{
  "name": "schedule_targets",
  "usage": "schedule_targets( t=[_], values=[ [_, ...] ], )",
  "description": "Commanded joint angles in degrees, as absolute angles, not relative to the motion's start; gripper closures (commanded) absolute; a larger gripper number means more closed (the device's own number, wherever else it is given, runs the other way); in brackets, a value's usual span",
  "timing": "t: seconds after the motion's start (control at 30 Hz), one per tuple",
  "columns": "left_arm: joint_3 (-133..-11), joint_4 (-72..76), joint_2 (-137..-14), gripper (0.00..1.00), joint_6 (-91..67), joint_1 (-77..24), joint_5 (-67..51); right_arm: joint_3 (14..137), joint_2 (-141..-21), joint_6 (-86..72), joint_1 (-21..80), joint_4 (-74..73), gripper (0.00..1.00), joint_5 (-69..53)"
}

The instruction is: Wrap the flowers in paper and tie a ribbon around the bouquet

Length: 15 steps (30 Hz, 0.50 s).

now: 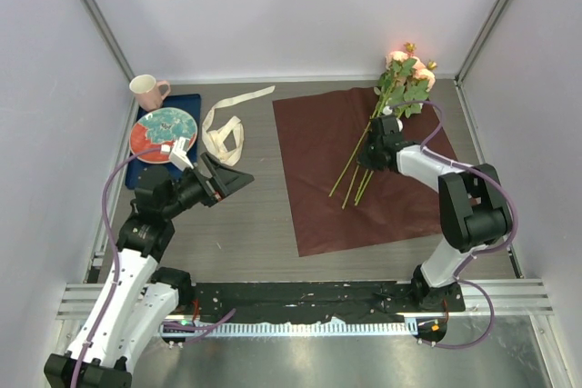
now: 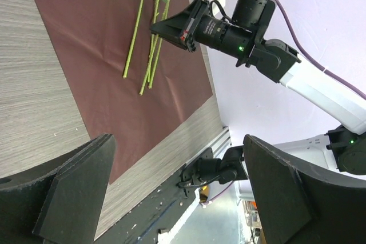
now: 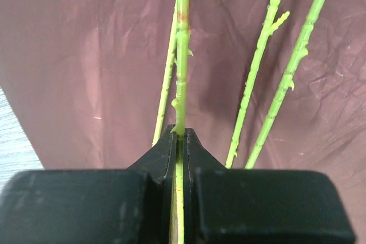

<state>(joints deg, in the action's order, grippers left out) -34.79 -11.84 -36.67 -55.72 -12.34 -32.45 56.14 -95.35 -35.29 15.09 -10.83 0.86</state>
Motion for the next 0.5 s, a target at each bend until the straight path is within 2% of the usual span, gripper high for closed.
schedule_targets(
  t=[0.0,0.47],
  values=[
    [-34.45,-9.58,-37.53,0.02,-55.99,-12.39,-34.89,59.94,-96.24,-32.78,14.77,-8.88,1.00,4.13],
    [-34.36,-8.70,-38.85,0.03,-57.31,-12.39,-35.51,64.25,-102.21,-35.51,11.43,-9.14,1.00,1.50]
  ],
)
